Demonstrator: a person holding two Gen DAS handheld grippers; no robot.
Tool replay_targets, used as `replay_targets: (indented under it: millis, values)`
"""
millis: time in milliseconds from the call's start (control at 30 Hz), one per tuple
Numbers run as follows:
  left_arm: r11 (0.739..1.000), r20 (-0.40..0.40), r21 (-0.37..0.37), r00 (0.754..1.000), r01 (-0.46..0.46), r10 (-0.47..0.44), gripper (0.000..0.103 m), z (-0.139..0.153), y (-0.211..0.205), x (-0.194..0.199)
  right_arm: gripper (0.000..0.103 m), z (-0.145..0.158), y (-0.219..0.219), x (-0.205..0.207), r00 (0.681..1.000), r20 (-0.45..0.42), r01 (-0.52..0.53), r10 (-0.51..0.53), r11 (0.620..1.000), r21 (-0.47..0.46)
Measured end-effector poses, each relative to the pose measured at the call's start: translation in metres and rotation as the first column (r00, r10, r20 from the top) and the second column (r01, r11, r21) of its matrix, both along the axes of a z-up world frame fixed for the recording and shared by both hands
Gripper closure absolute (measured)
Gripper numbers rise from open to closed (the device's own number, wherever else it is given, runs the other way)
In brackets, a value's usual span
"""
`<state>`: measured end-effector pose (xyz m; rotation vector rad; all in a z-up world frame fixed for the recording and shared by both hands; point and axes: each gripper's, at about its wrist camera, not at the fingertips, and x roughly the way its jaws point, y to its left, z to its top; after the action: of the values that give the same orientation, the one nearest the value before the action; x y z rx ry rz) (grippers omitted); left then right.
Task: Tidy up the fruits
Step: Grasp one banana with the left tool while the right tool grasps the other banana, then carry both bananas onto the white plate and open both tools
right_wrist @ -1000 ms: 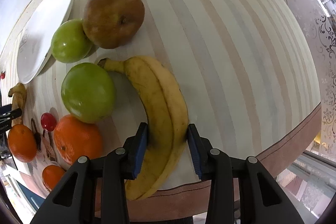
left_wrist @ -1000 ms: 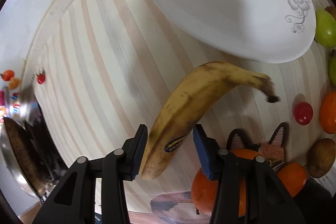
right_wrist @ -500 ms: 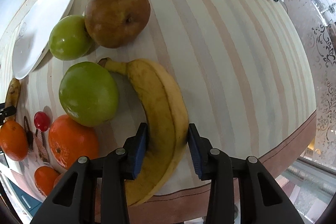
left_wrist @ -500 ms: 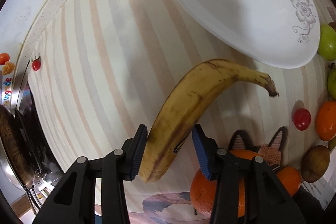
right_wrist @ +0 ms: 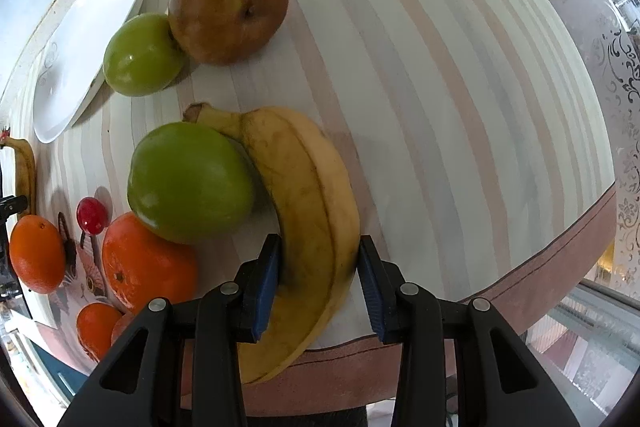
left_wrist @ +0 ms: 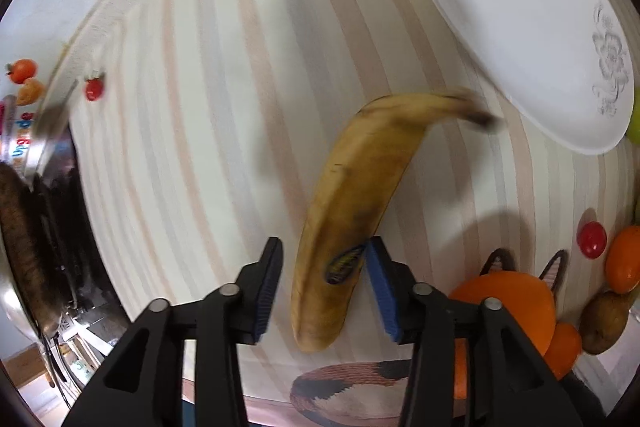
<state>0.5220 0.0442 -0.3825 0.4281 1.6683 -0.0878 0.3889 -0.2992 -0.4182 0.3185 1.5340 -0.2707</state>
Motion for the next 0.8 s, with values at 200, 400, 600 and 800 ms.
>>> replay_targets:
  millis: [200, 400, 600, 800]
  values:
    - [1.000, -0.048, -0.017, 0.999, -0.026, 0.025, 0.062, -0.017, 0.019, -0.001, 0.061, -0.002, 0.008, 0.006, 1.000, -0.006, -0.005, 0.005, 1.000, -0.002]
    - [0.994, 0.039, 0.061, 0.996, -0.087, 0.085, 0.067, -0.016, 0.061, -0.017, 0.063, -0.016, -0.003, 0.012, 1.000, 0.020, 0.020, -0.020, 1.000, -0.022]
    - [0.979, 0.005, 0.016, 0.979, -0.204, 0.204, 0.066, -0.022, 0.103, -0.037, 0.058, -0.022, -0.005, 0.000, 0.998, -0.015, 0.069, -0.068, 0.996, 0.052]
    - [0.979, -0.010, 0.011, 0.979, -0.203, 0.203, 0.065, -0.027, 0.111, -0.041, 0.048, -0.023, 0.016, 0.006, 1.000, -0.002, 0.008, -0.008, 0.999, -0.038]
